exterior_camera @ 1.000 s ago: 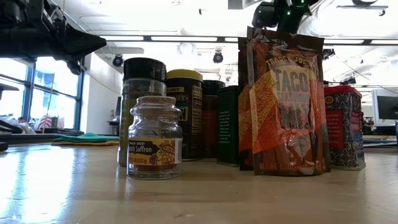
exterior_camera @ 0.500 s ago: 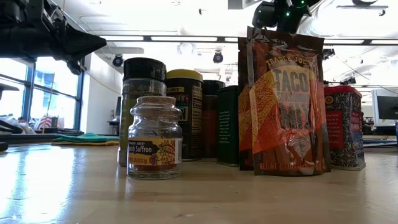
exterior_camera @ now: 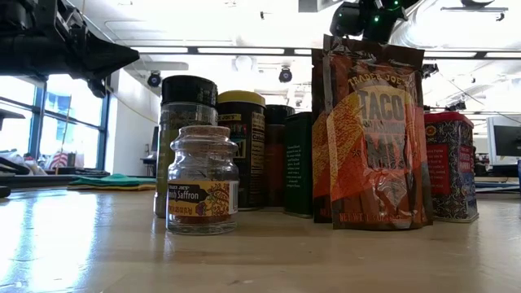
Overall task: Shelf spices
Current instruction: Put the red seasoning can on the shelf
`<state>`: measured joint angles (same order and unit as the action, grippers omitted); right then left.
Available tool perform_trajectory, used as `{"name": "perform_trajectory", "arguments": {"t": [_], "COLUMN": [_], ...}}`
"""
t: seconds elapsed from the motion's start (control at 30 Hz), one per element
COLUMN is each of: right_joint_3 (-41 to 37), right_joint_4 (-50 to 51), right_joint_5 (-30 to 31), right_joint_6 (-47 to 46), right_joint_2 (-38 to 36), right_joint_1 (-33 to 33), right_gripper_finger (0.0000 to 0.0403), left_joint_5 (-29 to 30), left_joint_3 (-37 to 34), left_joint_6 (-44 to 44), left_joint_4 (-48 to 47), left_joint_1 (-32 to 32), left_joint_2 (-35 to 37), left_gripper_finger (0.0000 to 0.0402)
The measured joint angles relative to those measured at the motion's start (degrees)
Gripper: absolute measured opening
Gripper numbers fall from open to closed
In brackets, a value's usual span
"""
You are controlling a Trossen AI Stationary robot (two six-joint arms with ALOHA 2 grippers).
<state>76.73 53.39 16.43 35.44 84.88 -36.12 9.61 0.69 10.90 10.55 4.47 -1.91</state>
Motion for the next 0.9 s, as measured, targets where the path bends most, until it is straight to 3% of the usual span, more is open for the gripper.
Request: {"name": "perform_trajectory", "arguments": {"t": [0.23, 0.47, 0.77, 0.9], "right_joint_3": [0.0, 0.0, 0.0, 0.0], "right_joint_4": [1.2, 6.4, 9.7, 9.5], "right_joint_5": [0.1, -2.4, -25.6, -28.9], "right_joint_6": [-2.0, -10.6, -30.2, -33.9], "right_joint_2": [-0.7, -6.8, -11.0, -9.7], "right_joint_1": [1.5, 10.4, 30.6, 40.0], "right_gripper_finger": [0.0, 0.0, 0.0, 0.0005], "left_joint_5": [0.0, 0.0, 0.0, 0.0], "left_joint_3": [0.0, 0.0, 0.0, 0.0], "left_joint_6": [0.0, 0.1, 1.0, 1.0], "left_joint_4": [0.0, 0.0, 0.0, 0.0], "left_joint_1": [0.0, 0.0, 0.0, 0.0], "left_joint_2": [0.0, 0.0, 0.0, 0.0], "left_gripper_finger": [0.0001, 0.0001, 0.0001, 0.0001]}}
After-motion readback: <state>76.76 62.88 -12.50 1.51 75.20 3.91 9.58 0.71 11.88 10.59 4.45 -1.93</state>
